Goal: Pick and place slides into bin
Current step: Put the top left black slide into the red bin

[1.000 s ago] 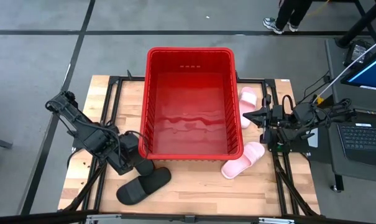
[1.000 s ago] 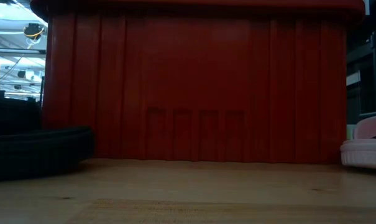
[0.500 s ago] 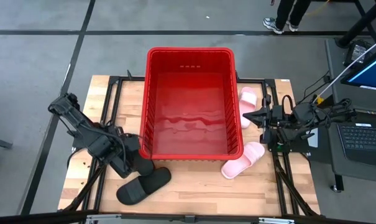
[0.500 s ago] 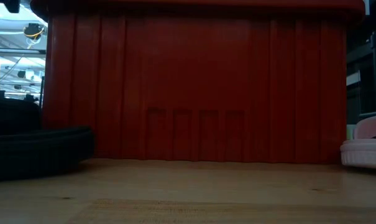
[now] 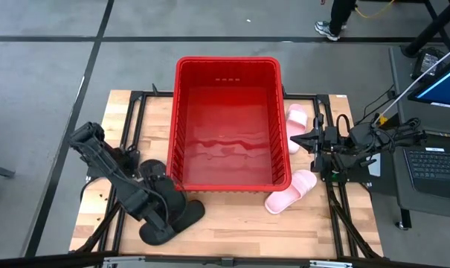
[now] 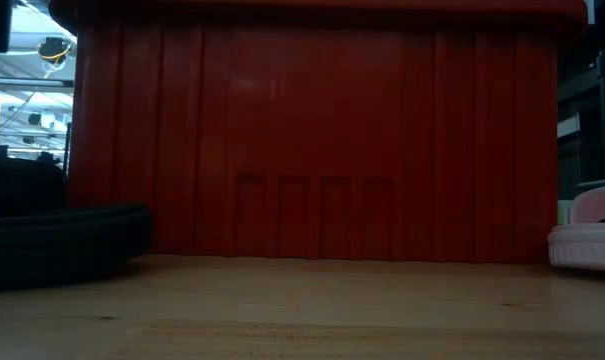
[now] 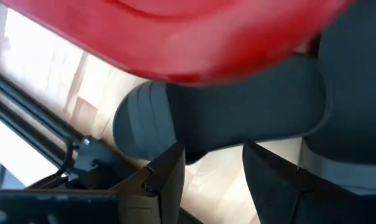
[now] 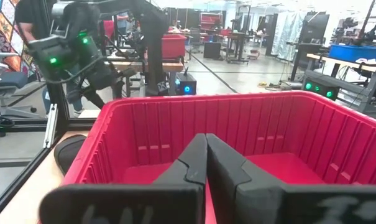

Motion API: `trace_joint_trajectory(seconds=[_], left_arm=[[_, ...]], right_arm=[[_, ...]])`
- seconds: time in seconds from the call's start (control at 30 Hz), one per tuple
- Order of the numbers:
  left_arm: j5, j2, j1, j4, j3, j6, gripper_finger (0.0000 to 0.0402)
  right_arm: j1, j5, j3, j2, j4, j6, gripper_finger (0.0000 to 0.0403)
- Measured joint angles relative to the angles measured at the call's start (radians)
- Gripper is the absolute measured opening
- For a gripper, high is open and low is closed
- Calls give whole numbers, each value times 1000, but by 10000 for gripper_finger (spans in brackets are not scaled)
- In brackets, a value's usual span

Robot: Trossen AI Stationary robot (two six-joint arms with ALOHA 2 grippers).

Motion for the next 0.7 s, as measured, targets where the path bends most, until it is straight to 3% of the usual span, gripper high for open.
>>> trace_joint_trajectory(seconds=[0.13,0.5,0.7], left_arm=[[-22,38,-10,-3,0,-19,155],[-139,47,-136,-2,-5,-276,155],[-142,46,-176,-3,-114,-348,155]], right_arm=[[0,0,0,0,-5,0,11],[0,0,0,0,-28,21,11],[0,-1,0,0,-62,27,11]])
